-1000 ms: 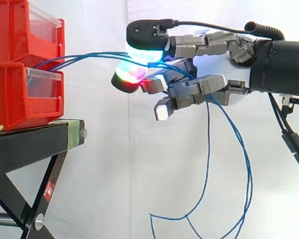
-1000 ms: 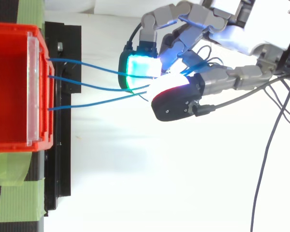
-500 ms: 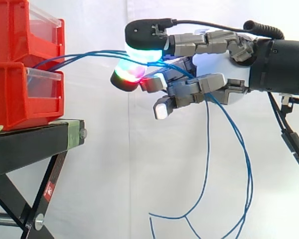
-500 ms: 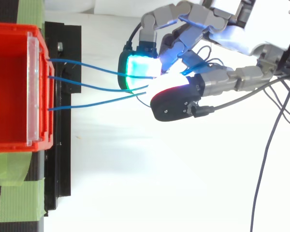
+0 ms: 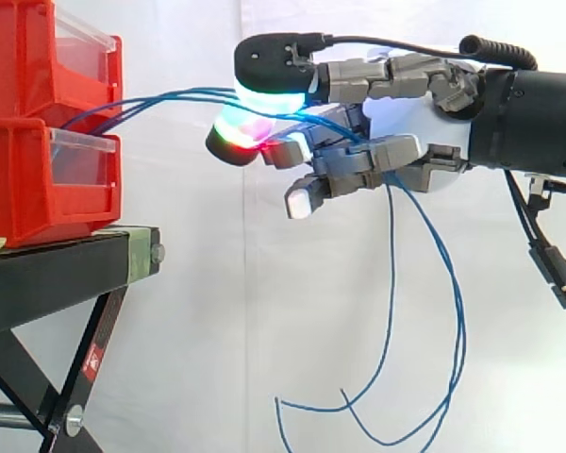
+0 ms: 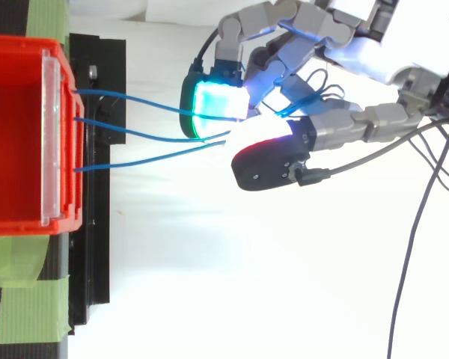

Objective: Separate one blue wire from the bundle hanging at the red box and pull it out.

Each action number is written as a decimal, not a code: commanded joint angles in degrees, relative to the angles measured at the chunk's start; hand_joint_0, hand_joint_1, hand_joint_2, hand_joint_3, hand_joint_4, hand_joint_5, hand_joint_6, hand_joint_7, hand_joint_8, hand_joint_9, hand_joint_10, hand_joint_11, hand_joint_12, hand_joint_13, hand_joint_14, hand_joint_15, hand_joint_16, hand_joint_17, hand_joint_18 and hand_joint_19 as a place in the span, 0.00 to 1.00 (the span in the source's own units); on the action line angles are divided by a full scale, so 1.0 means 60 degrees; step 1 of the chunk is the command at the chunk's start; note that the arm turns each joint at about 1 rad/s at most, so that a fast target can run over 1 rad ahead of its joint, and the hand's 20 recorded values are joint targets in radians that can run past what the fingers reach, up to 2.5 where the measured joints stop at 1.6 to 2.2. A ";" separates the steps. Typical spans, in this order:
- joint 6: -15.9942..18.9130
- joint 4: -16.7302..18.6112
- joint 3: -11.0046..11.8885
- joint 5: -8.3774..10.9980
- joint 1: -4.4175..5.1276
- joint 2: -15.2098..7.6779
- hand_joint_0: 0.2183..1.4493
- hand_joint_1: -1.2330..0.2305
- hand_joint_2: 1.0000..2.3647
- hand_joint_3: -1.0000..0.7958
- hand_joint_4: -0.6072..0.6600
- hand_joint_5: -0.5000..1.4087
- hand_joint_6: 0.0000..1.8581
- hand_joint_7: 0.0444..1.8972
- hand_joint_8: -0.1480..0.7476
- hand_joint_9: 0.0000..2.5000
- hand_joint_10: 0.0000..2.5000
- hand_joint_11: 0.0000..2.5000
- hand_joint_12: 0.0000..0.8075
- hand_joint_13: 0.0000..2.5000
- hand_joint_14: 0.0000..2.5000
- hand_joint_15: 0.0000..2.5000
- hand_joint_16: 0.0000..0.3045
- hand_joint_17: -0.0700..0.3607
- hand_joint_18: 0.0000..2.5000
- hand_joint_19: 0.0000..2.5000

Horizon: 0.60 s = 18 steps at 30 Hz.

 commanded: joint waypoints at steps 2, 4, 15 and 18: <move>-0.0007 0.0007 0.0000 -0.0015 -0.0003 0.0000 0.44 0.21 0.02 0.52 0.60 0.13 0.45 0.62 0.51 0.32 0.00 0.62 0.39 0.42 1.00 0.20 0.17 0.43 0.30 0.37; -0.0007 0.0007 0.0000 -0.0015 -0.0003 0.0000 0.45 0.21 0.02 0.51 0.60 0.13 0.45 0.61 0.51 0.31 0.01 0.62 0.40 0.42 1.00 0.20 0.17 0.43 0.29 0.36; -0.0022 0.0022 0.0000 -0.0015 -0.0003 0.0000 0.45 0.19 0.02 0.49 0.61 0.12 0.44 0.62 0.49 0.28 0.01 0.63 0.40 0.41 1.00 0.20 0.17 0.44 0.28 0.36; -0.0022 0.0022 0.0000 0.0000 -0.0003 0.0000 0.45 0.18 0.02 0.48 0.61 0.12 0.43 0.62 0.49 0.27 0.00 0.64 0.39 0.40 1.00 0.20 0.17 0.44 0.28 0.35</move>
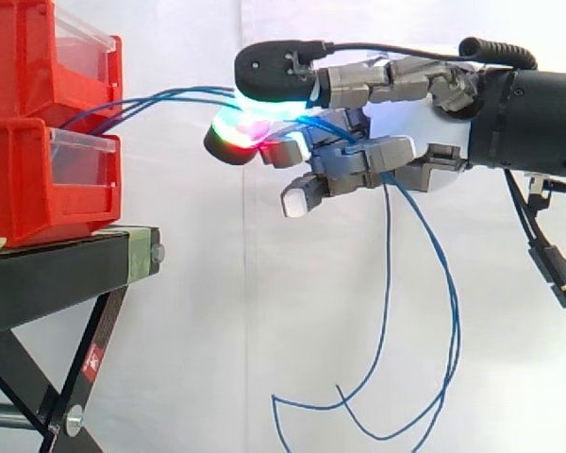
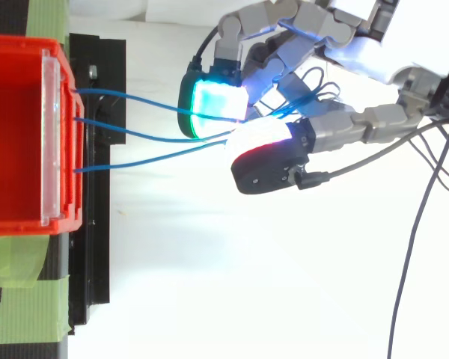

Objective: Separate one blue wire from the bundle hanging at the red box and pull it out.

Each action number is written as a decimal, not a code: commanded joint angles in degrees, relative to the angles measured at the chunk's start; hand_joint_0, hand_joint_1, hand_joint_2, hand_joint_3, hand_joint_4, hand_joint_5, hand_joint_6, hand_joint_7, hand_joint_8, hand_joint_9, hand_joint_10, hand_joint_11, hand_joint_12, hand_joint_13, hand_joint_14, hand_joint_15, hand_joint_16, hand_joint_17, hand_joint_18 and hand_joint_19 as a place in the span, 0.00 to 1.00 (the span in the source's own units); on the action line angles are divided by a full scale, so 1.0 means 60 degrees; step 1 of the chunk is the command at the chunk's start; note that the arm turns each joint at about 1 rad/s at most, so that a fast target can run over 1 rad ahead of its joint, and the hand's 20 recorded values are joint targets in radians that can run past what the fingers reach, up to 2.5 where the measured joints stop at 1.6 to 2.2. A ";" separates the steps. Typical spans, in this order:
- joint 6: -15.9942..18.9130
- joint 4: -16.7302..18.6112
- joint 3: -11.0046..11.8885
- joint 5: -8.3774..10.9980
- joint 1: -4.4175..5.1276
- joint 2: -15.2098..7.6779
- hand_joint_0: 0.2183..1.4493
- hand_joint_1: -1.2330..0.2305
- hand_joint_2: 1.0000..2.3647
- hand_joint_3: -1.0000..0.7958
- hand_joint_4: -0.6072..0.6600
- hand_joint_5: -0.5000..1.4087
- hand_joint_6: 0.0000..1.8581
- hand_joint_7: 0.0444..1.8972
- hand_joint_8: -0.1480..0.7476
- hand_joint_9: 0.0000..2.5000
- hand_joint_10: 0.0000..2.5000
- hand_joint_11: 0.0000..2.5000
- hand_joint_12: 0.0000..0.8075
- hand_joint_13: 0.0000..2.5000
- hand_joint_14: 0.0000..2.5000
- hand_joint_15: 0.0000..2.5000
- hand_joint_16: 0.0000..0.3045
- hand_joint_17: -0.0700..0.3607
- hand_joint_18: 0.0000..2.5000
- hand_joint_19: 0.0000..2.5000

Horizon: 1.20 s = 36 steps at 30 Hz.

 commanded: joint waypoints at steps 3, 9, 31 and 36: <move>0.0000 0.0004 0.0000 -0.0009 0.0000 0.0000 0.46 0.17 0.02 0.47 0.61 0.12 0.43 0.63 0.48 0.26 0.00 0.64 0.40 0.40 1.00 0.20 0.17 0.44 0.28 0.35; 0.0000 0.0019 0.0000 0.0005 0.0000 0.0000 0.45 0.17 0.02 0.47 0.61 0.12 0.43 0.62 0.48 0.26 0.00 0.64 0.39 0.39 1.00 0.19 0.17 0.44 0.28 0.35; 0.0000 0.0019 0.0000 0.0005 0.0000 0.0000 0.29 0.36 0.01 0.35 0.66 0.14 0.41 0.60 0.53 0.34 0.00 0.64 0.41 0.44 1.00 0.18 0.18 0.45 0.31 0.36; 0.0000 0.0019 0.0000 0.0005 0.0000 0.0000 0.29 0.38 0.01 0.35 0.66 0.15 0.41 0.60 0.53 0.34 0.00 0.64 0.41 0.45 1.00 0.18 0.18 0.44 0.31 0.36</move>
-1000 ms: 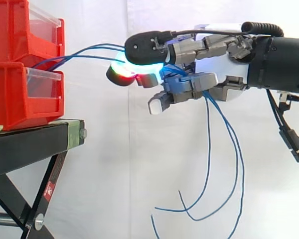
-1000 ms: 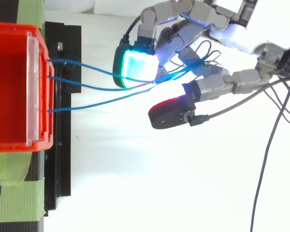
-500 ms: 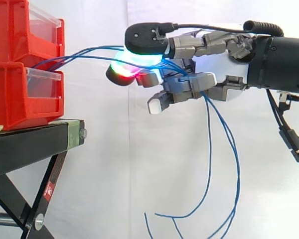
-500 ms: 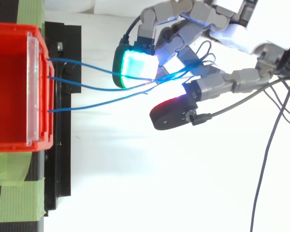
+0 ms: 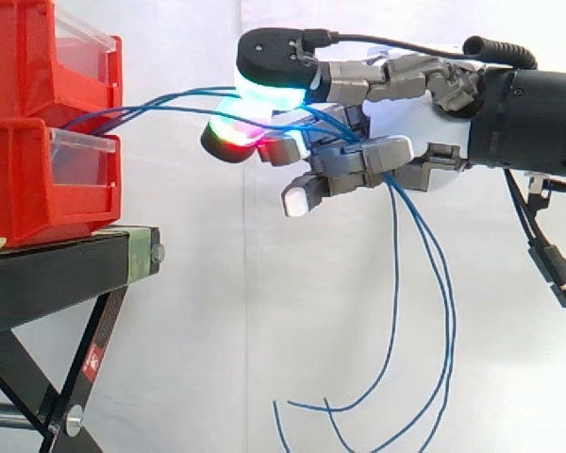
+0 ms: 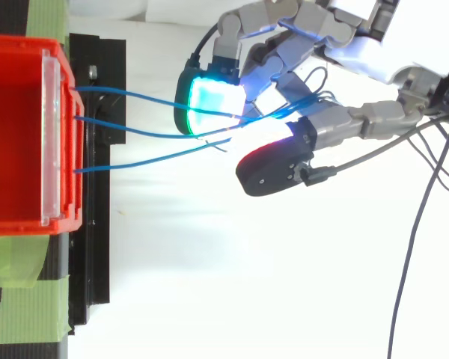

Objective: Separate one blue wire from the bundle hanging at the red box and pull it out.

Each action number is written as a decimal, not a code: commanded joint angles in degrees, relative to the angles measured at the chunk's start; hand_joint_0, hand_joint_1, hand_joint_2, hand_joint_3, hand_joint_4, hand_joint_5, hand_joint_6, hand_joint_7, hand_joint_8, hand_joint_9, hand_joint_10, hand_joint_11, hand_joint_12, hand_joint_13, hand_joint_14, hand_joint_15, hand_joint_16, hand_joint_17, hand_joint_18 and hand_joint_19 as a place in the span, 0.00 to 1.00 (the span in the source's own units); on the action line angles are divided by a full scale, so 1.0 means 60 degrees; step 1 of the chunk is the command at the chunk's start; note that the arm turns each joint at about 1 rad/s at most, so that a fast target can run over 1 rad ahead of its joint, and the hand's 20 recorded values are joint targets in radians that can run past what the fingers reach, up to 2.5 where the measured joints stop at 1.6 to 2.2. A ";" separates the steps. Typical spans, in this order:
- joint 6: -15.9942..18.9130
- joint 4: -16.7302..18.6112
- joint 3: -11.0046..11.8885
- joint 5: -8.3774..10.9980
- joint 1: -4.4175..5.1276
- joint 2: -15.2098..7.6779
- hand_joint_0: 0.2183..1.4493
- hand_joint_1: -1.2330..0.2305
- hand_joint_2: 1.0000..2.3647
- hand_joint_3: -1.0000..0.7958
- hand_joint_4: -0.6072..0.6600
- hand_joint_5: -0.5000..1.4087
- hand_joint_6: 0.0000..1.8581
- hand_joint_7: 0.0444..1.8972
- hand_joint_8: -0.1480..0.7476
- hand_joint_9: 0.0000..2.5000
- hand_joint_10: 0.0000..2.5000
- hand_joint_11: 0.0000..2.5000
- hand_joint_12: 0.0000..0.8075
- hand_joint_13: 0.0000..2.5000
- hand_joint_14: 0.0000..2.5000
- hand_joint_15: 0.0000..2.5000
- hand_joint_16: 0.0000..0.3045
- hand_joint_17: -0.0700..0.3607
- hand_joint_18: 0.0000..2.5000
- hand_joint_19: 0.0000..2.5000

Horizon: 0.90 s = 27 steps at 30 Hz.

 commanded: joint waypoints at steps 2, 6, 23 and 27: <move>0.0000 0.0015 0.0000 0.0002 0.0000 0.0000 0.30 0.38 0.01 0.35 0.66 0.15 0.41 0.60 0.53 0.35 0.00 0.64 0.40 0.45 1.00 0.17 0.17 0.44 0.31 0.36; 0.0000 0.0015 0.0000 0.0002 0.0000 0.0000 0.30 0.40 0.01 0.35 0.67 0.15 0.41 0.61 0.53 0.36 0.00 0.64 0.40 0.45 1.00 0.18 0.17 0.44 0.32 0.36; 0.0000 0.0029 0.0000 0.0002 0.0000 0.0000 0.33 0.43 0.01 0.39 0.67 0.16 0.42 0.61 0.54 0.40 0.00 0.64 0.39 0.47 1.00 0.18 0.17 0.43 0.34 0.36; 0.0000 0.0044 0.0000 0.0002 0.0015 0.0000 0.33 0.43 0.02 0.41 0.67 0.17 0.43 0.60 0.55 0.41 0.00 0.64 0.39 0.47 1.00 0.19 0.17 0.43 0.34 0.37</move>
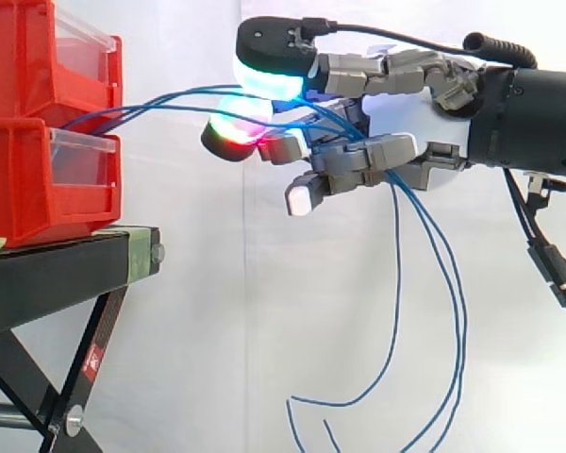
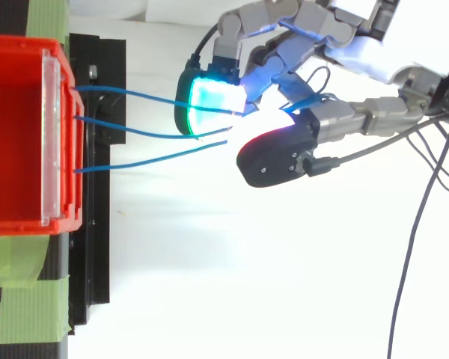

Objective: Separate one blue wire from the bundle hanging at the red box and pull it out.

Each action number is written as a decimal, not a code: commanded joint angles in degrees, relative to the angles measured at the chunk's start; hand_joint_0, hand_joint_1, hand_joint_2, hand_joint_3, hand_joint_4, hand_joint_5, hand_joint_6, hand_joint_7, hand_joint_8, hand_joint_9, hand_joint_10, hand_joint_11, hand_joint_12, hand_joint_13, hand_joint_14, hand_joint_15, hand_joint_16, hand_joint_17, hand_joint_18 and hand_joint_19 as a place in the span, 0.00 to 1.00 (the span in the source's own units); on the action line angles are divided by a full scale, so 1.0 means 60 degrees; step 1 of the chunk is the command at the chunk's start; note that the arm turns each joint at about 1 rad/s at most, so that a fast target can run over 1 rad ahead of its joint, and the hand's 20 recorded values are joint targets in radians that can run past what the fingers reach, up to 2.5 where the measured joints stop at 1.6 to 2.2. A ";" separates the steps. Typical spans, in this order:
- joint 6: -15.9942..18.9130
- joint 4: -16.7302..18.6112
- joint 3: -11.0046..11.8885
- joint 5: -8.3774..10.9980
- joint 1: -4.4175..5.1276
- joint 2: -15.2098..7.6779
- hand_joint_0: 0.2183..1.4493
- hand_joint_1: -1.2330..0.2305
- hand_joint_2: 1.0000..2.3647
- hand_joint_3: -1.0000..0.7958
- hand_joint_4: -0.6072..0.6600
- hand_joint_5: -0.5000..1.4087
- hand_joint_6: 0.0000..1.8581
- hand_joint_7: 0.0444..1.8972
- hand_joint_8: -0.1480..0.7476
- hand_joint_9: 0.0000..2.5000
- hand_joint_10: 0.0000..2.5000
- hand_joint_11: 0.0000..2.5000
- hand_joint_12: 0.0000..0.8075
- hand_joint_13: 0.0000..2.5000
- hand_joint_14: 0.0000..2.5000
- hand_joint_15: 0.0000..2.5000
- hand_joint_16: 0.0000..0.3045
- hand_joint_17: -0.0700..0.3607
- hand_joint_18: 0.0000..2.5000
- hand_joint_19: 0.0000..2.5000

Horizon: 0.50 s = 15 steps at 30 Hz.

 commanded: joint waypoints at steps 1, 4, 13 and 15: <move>0.0000 0.0031 0.0000 0.0000 0.0006 0.0000 0.33 0.42 0.02 0.41 0.67 0.17 0.43 0.61 0.54 0.41 0.00 0.64 0.39 0.47 1.00 0.19 0.17 0.43 0.34 0.37; 0.0000 0.0045 0.0000 -0.0014 0.0006 0.0000 0.33 0.40 0.02 0.44 0.66 0.17 0.43 0.61 0.55 0.42 0.00 0.65 0.39 0.48 1.00 0.19 0.16 0.42 0.35 0.37; 0.0000 0.0045 0.0000 0.0000 0.0006 0.0000 0.33 0.35 0.02 0.51 0.62 0.17 0.44 0.61 0.55 0.44 0.00 0.65 0.39 0.48 1.00 0.21 0.16 0.42 0.36 0.37; 0.0000 0.0060 0.0000 0.0000 0.0006 0.0000 0.33 0.34 0.02 0.51 0.62 0.17 0.44 0.61 0.55 0.44 0.00 0.65 0.39 0.48 1.00 0.21 0.16 0.42 0.36 0.36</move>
